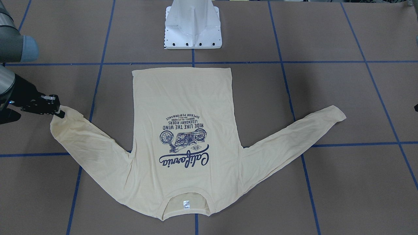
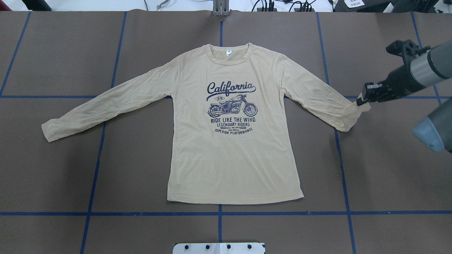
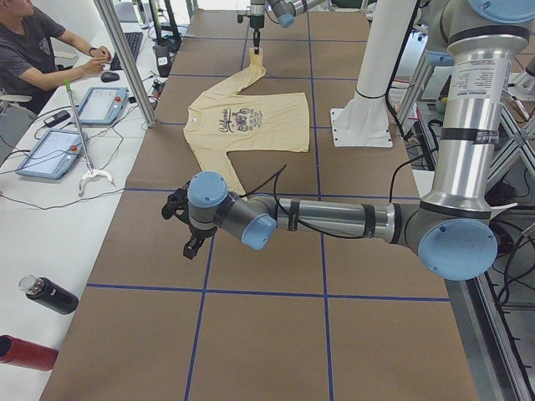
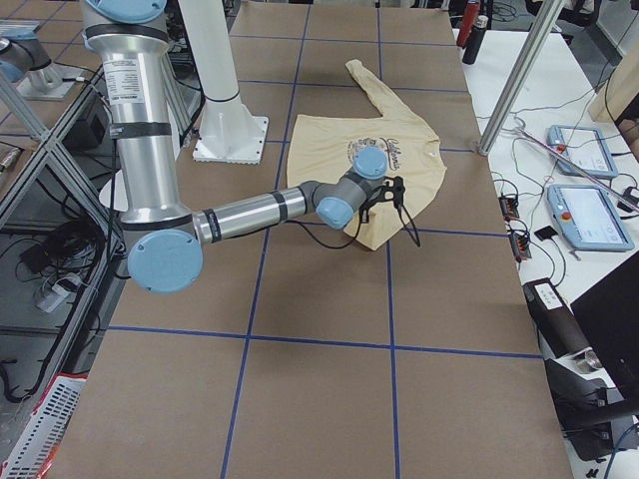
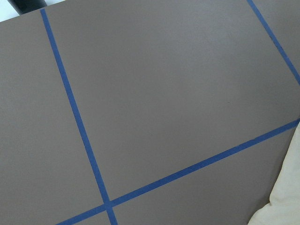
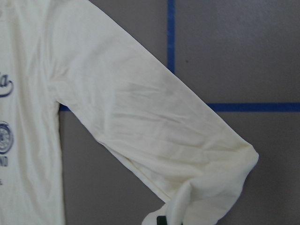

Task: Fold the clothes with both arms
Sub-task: 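Lift the sleeve with the right gripper and carry it across the shirt's chest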

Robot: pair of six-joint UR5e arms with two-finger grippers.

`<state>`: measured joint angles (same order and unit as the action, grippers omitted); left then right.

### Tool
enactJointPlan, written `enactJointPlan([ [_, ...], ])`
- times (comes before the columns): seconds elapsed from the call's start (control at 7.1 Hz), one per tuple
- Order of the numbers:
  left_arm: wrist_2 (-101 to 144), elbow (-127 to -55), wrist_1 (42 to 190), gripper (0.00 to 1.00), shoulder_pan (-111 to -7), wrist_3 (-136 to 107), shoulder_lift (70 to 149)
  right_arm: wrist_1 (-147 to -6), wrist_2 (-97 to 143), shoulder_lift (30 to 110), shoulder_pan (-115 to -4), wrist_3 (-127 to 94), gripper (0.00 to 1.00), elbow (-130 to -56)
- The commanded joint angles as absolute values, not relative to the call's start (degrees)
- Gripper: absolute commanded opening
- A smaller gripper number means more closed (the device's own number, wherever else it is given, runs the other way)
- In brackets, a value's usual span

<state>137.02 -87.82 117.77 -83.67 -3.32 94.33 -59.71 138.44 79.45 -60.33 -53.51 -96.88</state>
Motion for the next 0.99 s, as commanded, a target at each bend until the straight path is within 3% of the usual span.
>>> enactJointPlan([
  [0.0, 137.0, -87.6, 117.8, 0.99, -83.7, -3.3, 94.3, -70.4, 139.6, 65.2, -61.3, -53.6, 0.00, -94.9],
  [0.7, 137.0, -86.1, 117.6, 0.99, -83.7, -3.1, 94.6, -69.6, 136.3, 39.7, -57.9, -53.2, 0.00, -78.0],
  [0.85, 137.0, -85.2, 117.7, 0.99, -83.7, -3.0, 94.7, -66.5, 131.4, 38.2, -54.3, -53.3, 0.00, -75.3],
])
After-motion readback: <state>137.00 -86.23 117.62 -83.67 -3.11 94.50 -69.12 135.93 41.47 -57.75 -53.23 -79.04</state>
